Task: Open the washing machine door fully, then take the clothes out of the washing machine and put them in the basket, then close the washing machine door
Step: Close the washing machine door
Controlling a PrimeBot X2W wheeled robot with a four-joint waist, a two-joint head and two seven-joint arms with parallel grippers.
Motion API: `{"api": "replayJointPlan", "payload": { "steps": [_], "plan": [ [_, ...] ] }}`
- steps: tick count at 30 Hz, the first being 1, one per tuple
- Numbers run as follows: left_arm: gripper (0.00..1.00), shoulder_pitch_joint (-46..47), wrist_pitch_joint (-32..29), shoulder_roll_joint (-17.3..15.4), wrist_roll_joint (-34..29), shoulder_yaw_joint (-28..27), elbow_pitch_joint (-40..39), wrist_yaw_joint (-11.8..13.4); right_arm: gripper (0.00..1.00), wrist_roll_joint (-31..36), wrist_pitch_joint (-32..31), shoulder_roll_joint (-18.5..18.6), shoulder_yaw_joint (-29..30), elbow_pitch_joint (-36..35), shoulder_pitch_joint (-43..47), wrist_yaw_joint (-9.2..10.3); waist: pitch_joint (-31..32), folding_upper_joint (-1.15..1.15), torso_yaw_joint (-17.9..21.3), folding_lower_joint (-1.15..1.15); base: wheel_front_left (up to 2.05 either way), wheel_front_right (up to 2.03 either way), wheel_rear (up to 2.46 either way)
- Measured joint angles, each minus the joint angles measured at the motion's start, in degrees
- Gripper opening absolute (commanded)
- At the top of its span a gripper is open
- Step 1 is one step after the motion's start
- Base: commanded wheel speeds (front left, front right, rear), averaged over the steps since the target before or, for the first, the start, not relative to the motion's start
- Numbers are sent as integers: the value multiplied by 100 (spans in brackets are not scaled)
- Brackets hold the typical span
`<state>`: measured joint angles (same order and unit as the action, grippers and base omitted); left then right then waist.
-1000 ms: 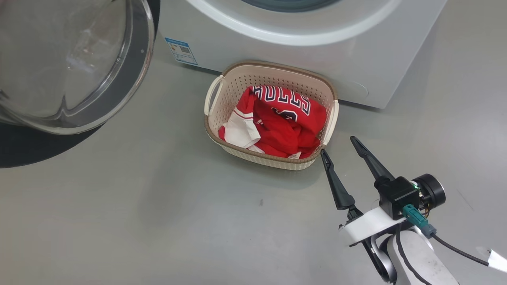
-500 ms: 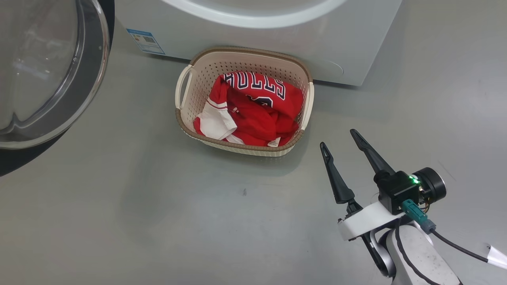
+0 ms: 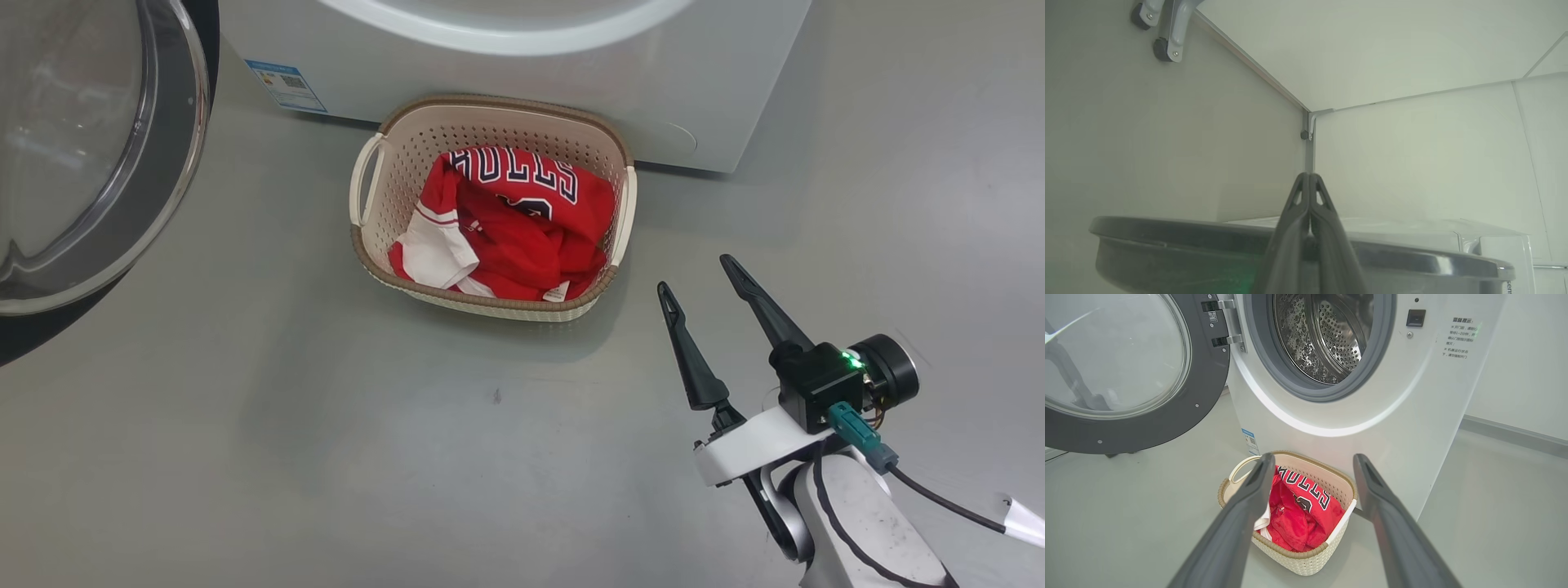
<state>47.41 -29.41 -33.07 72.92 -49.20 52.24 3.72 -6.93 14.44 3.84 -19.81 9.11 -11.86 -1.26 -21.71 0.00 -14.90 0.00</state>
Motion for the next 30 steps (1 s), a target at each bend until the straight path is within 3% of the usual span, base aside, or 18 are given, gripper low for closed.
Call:
{"api": "replayJointPlan", "payload": {
  "steps": [21, 30],
  "plan": [
    [0, 71, -856, -167, 91, 238, 412, -424, 100, -11, 0, -10, 11, 21, -2, 80, 98, 0, 6, 0, 0, 0, 0],
    [0, 72, -1314, -10, 121, 390, 553, -759, 100, -62, 0, -16, 57, 66, -1, 82, 247, 0, -69, 0, 0, 0, 0]
  ]
}}
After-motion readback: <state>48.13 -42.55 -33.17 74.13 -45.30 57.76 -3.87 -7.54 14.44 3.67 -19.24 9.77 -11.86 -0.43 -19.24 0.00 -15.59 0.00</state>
